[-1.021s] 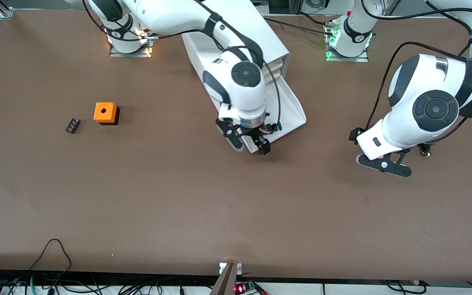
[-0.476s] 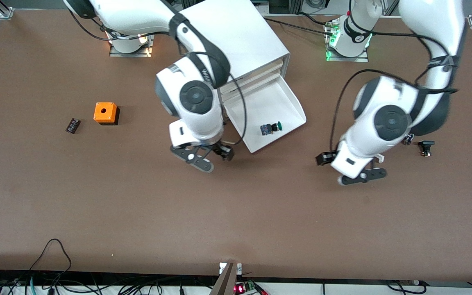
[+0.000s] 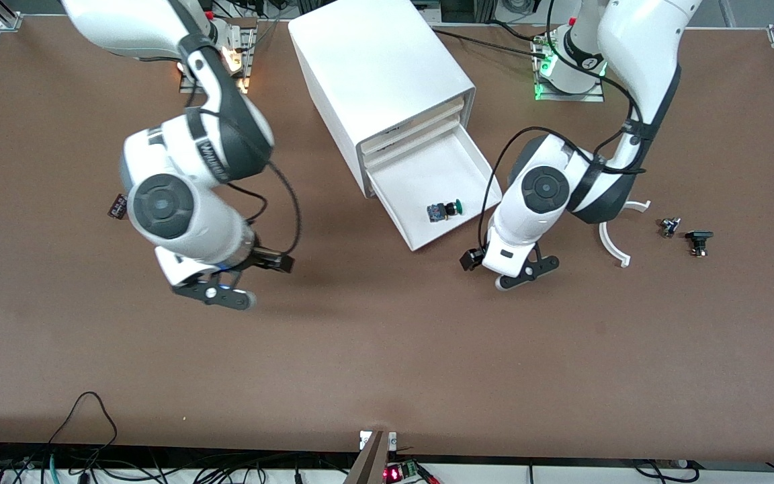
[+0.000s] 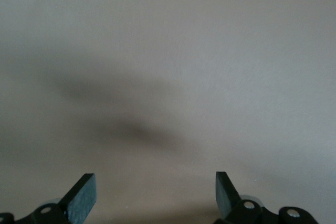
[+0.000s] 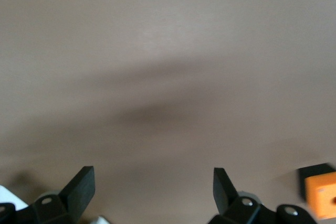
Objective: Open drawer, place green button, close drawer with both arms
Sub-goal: 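Open the right gripper in the drawer while the left gripper moves to the drawer front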
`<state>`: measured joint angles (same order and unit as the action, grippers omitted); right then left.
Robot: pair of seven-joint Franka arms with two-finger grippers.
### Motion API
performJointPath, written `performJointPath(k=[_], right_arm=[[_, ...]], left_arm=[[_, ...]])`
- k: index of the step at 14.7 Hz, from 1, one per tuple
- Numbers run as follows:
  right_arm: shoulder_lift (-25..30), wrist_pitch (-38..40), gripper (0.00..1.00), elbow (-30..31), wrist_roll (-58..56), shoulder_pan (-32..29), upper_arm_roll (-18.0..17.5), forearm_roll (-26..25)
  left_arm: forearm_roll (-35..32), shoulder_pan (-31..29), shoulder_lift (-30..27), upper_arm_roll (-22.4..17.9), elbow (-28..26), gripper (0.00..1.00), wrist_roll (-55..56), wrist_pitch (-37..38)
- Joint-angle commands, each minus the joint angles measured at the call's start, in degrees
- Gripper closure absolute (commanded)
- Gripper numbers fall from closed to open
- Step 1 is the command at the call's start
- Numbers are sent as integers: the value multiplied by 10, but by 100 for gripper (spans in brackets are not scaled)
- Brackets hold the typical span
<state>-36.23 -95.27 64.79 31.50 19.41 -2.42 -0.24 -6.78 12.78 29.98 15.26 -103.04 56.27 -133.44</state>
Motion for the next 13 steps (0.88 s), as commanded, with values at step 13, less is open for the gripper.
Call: performJointPath(k=[13], right_arm=[[327, -92, 0, 355, -302, -172, 4, 9]], left_arm=[[7, 9, -27, 87, -141, 1, 76, -53]])
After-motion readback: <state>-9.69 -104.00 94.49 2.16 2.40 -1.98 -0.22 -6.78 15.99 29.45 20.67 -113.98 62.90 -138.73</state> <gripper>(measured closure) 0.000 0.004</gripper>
